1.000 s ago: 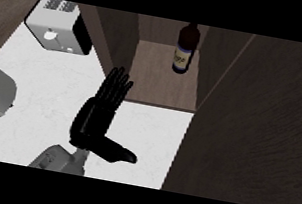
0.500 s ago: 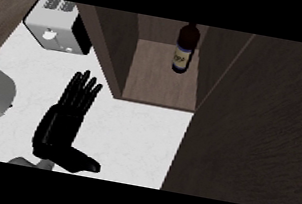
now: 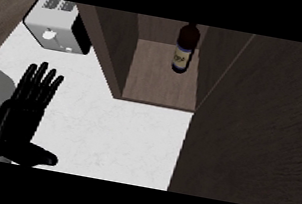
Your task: Pick up the wine, place it into the cabinet and close the cabinet
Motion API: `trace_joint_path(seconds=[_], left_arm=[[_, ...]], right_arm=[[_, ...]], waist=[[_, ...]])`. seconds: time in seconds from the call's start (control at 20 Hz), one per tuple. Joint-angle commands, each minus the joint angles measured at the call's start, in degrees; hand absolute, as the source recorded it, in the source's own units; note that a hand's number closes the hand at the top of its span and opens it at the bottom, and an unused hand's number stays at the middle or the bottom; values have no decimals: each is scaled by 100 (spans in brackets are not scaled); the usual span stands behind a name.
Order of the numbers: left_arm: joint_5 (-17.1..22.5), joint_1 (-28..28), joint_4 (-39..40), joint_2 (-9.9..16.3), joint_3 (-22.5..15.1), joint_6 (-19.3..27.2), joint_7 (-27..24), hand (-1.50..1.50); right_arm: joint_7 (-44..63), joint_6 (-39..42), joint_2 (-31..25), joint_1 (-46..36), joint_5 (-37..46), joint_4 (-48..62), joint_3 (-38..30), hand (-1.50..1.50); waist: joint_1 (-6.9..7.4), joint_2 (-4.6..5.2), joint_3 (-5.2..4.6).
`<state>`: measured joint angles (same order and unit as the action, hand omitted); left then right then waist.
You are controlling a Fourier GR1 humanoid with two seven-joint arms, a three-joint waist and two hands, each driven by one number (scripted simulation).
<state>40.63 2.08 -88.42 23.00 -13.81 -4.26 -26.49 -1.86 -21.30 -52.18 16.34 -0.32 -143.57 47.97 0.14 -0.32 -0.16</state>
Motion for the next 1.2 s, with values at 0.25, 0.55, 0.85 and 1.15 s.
trace_joint_path(seconds=[0.25,0.55,0.85,1.15], left_arm=[[528,52,192,614,790,-611,189,-150],[712,126,-33,902,992,-729,437,-150],[859,269,52,953,1002,-1245,365,-150],[856,31,137,1062,1094,-1196,511,-150]], right_arm=[[561,112,499,-301,44,-1008,615,150],[1072,133,790,-705,-89,-997,623,150],[1162,325,1122,-1125,-450,-750,442,150],[1410,516,1525,-1596,-579,-387,286,150]], waist=[[-19,20,-5],[64,23,-11],[252,75,-27],[328,108,-30]])
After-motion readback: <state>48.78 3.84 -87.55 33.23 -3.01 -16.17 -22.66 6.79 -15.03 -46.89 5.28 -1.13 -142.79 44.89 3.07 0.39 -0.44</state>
